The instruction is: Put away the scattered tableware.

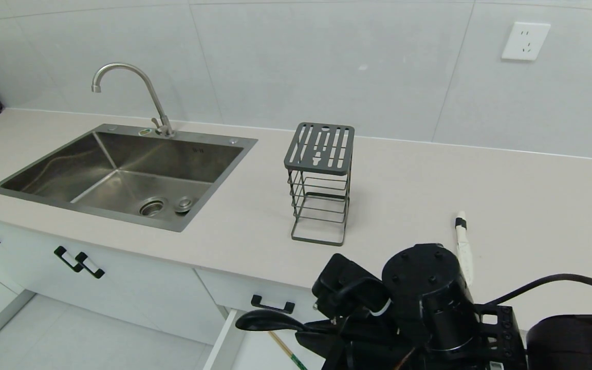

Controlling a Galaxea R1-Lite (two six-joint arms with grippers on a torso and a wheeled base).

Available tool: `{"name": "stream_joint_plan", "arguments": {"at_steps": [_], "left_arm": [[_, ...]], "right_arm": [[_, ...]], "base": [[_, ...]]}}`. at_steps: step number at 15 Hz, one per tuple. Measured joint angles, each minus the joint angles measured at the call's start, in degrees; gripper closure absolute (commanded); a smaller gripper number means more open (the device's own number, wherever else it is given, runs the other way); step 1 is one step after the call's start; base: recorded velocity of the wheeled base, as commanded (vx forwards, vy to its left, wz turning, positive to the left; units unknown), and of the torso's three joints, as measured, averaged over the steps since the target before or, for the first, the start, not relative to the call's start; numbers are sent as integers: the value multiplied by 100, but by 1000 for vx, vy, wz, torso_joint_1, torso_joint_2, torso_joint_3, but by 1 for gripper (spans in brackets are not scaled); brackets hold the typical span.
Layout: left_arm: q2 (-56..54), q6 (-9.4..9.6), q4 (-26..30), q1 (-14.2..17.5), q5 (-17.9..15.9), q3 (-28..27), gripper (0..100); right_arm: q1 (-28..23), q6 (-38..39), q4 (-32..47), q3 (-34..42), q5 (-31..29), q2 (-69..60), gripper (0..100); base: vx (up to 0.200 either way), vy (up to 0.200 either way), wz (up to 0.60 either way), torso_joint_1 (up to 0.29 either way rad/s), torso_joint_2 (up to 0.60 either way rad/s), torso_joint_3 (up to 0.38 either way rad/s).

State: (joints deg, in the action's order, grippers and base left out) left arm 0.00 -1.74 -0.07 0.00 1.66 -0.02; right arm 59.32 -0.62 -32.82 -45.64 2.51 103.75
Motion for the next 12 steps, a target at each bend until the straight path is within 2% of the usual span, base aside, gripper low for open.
{"name": "stream_joint_plan", "arguments": {"at_steps": [5, 12], "left_arm": [[0, 0, 0, 0, 0, 0, 0], [0, 0, 0, 0, 0, 2, 0]], "right_arm": [[217, -24, 6, -903, 16, 485, 100], [349, -90, 261, -1089, -30, 761, 100]], "base": [[0, 0, 0, 0, 0, 0], [0, 0, 0, 0, 0, 0]]}}
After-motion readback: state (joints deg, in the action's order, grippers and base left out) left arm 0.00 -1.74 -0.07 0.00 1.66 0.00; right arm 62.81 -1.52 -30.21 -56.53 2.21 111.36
